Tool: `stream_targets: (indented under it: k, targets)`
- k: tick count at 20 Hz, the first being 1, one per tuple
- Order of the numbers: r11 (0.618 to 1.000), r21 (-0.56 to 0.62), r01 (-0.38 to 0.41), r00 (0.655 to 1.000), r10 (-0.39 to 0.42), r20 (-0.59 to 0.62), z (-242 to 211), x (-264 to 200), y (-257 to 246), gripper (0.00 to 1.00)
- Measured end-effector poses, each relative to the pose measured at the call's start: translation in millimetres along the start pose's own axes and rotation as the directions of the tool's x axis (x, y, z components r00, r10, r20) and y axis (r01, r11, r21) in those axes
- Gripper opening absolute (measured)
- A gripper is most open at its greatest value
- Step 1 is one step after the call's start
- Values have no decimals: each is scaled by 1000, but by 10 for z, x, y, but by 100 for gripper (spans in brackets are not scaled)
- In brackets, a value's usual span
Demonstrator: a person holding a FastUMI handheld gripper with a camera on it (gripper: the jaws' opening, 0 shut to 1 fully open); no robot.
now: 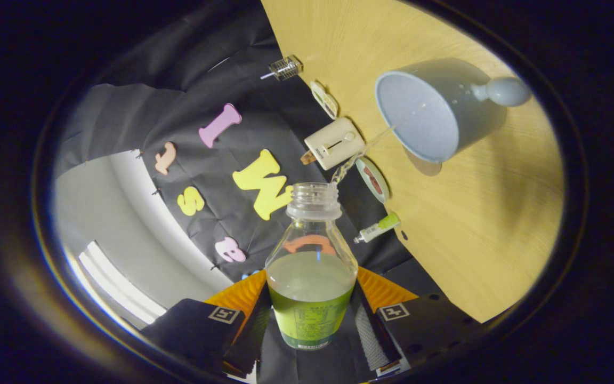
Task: Take the bottle from table, then pour the juice into the cup, finally place the bottle on the coaster
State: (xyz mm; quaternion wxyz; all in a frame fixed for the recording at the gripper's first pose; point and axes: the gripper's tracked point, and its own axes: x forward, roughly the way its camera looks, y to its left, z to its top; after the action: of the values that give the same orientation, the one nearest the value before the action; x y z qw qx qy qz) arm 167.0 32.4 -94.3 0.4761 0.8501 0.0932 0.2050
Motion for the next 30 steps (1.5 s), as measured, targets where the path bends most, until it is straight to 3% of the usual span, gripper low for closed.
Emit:
stream_targets:
  k: [8,19,30]
  targets:
    - [996,45,-83,997,83,0,-94,-20,233,79]
    - [987,88,-136,991,135,16,-89,-21,397,79]
    - [989,121,-79,997,77,26,-77,-40,197,79]
